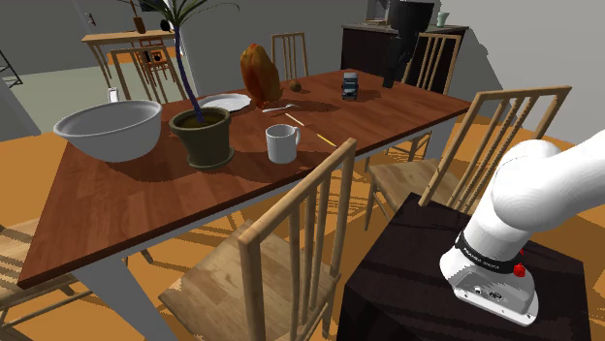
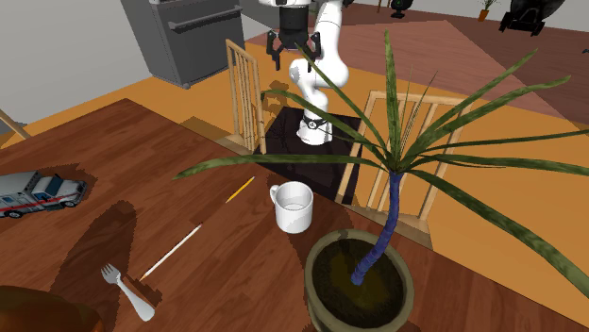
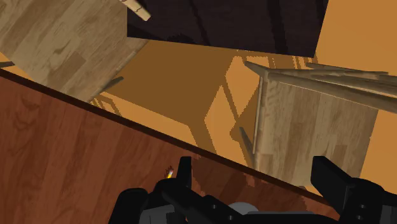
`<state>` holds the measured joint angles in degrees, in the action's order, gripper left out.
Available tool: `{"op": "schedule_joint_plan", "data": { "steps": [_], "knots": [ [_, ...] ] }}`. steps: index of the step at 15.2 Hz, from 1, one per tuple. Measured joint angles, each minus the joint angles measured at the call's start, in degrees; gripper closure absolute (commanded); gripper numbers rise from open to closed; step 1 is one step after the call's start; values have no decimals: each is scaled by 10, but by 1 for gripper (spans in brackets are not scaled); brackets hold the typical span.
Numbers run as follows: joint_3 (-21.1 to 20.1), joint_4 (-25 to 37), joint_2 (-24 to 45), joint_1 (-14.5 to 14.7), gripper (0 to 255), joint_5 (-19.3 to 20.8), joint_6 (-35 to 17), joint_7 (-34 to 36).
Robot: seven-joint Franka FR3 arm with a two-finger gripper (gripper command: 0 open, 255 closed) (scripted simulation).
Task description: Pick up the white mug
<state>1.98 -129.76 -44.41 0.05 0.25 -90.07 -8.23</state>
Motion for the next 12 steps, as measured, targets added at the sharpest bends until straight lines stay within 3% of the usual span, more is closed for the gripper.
{"op": "schedule_joint_plan", "data": {
  "steps": [3, 12],
  "knots": [
    [-4, 3, 21, 2, 0, -2, -18, 4],
    [-41, 24, 169, 18, 0, -17, -144, 40]
  ]
}}
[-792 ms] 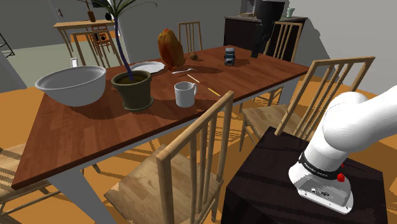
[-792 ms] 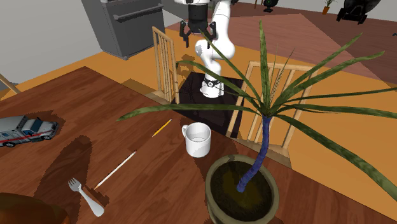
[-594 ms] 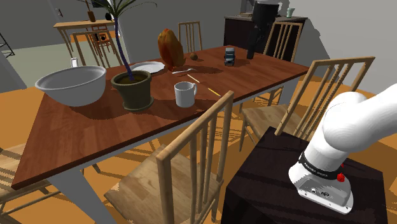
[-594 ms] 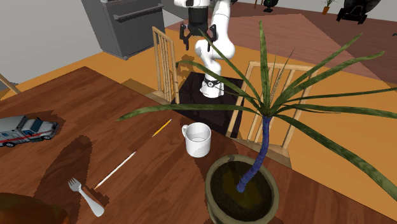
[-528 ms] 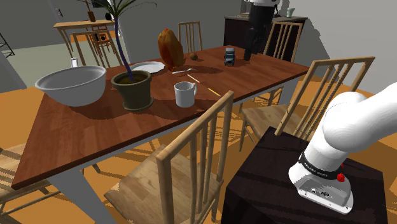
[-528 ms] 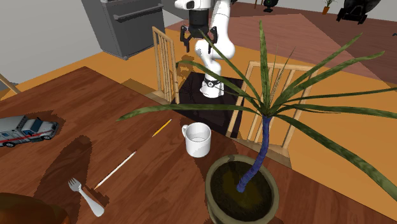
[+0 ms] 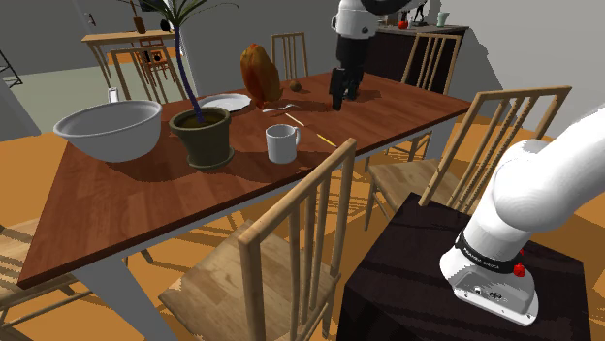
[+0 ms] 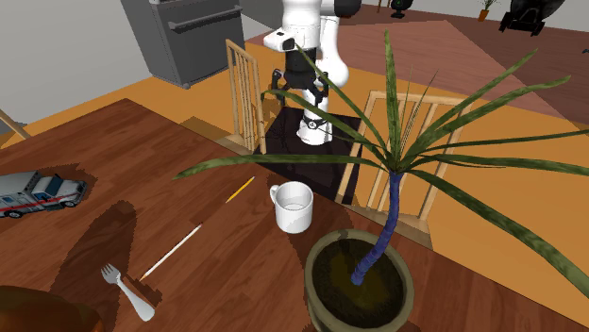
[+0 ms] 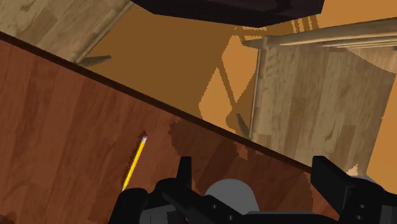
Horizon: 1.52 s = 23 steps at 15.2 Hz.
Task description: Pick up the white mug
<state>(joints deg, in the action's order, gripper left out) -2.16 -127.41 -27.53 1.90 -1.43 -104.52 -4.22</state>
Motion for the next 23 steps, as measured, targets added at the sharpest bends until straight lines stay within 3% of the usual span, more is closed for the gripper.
{"op": "schedule_joint_plan", "data": {
  "steps": [8, 18, 23],
  "knots": [
    [-28, 81, 165, 10, 0, 6, -84, 32],
    [-48, 244, 376, 29, 0, 37, -131, 74],
    [-49, 242, 404, 32, 0, 41, -160, 78]
  ]
}}
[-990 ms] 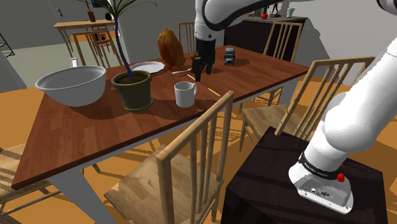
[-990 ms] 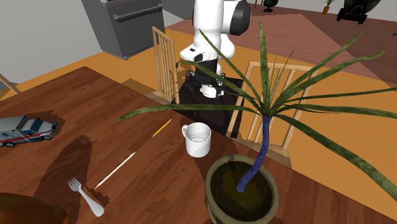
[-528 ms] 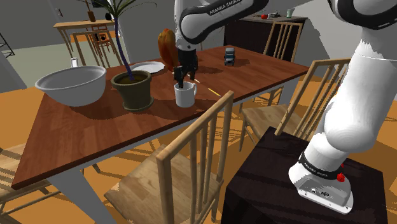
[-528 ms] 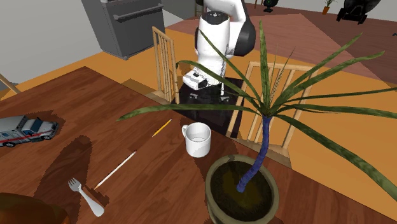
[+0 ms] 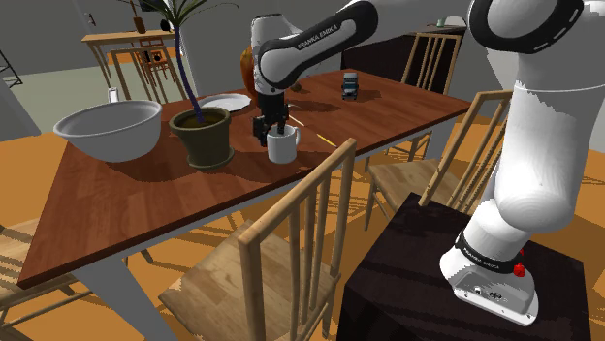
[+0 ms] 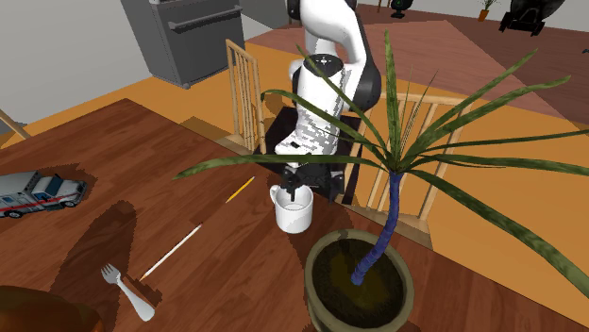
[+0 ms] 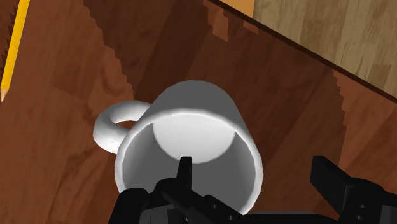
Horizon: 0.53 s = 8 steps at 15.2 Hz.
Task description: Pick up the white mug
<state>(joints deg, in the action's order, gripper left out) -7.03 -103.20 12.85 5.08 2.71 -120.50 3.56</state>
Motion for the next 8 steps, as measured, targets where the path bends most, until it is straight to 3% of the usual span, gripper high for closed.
{"op": "schedule_joint_plan", "data": {
  "steps": [3, 4, 8],
  "knots": [
    [0, -13, 7, 0, 0, 1, -20, 1],
    [1, -14, 9, 0, 255, 2, -23, 1],
    [1, -15, 10, 0, 255, 2, -25, 2]
  ]
}}
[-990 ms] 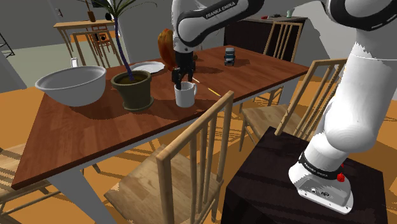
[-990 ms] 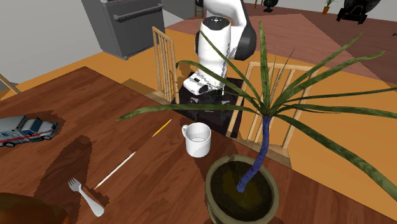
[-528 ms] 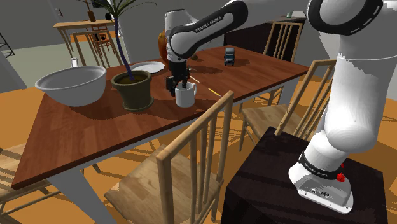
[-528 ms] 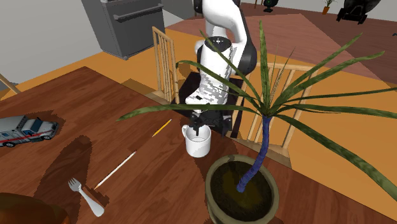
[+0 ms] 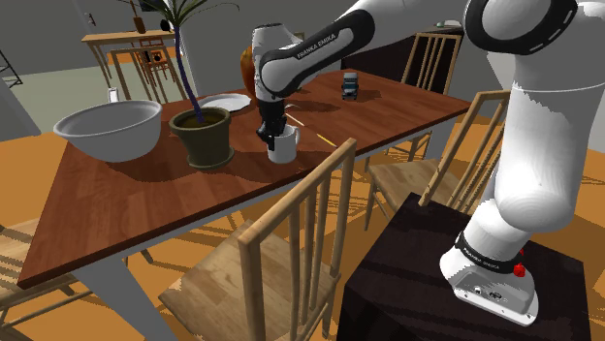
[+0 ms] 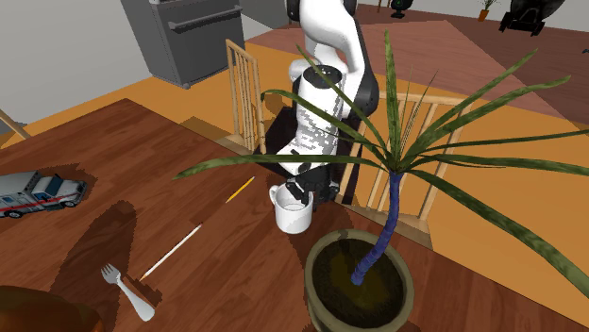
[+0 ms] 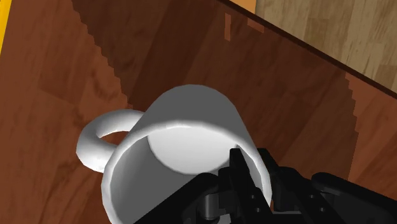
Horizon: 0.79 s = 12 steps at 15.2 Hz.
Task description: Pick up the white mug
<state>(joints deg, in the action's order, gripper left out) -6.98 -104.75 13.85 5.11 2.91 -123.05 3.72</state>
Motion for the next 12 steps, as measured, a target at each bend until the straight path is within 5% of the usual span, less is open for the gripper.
{"op": "schedule_joint_plan", "data": {
  "steps": [12],
  "knots": [
    [-1, 23, -11, 1, 255, -2, 35, -1]
  ]
}}
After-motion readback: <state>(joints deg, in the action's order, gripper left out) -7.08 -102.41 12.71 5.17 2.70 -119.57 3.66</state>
